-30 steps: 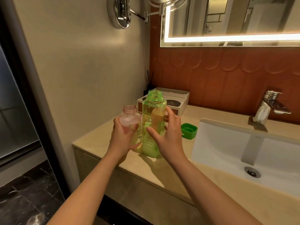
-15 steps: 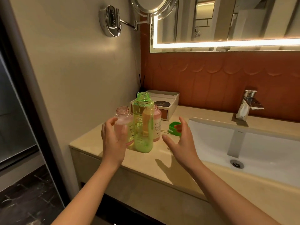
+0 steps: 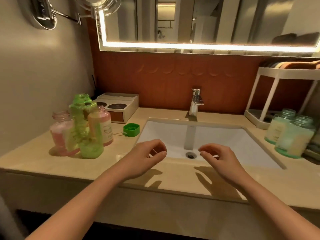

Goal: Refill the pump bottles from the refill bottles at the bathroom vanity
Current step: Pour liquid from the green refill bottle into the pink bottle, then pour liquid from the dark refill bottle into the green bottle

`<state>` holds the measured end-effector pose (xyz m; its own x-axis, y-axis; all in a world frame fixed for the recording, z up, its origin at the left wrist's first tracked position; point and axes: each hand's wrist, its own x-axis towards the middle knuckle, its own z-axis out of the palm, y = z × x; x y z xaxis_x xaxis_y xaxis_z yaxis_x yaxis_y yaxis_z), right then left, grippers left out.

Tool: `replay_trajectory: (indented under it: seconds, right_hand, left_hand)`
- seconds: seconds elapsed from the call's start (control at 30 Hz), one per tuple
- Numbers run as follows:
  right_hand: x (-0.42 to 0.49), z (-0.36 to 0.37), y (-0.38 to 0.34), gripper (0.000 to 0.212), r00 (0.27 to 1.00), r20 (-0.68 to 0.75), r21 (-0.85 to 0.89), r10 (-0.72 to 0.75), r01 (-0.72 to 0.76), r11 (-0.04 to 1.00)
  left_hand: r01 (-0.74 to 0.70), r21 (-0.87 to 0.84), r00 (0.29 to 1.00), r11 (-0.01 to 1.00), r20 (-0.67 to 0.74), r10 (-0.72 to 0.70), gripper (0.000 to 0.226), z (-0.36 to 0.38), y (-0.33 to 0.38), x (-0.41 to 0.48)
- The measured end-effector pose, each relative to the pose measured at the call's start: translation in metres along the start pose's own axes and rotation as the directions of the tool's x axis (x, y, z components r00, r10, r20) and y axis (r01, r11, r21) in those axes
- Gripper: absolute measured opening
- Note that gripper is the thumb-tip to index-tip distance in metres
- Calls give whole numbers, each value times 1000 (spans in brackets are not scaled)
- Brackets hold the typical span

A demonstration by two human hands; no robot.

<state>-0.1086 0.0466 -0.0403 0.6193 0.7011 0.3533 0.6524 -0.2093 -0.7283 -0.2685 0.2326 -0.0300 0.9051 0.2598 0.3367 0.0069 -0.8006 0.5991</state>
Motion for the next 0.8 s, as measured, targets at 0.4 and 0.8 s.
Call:
replay_trajectory:
  seconds: [0.4, 0.8]
  right_hand:
    - [-75, -167, 58, 14, 980, -116, -252, 164, -188, 949]
    - [-86, -264, 98, 10, 932, -264, -317, 249, -328, 890]
  left_hand:
    - [-231, -144, 915, 962, 304, 265, 14, 110, 122, 93]
    - [-55, -389, 863, 920, 445, 239, 20, 190, 179, 166]
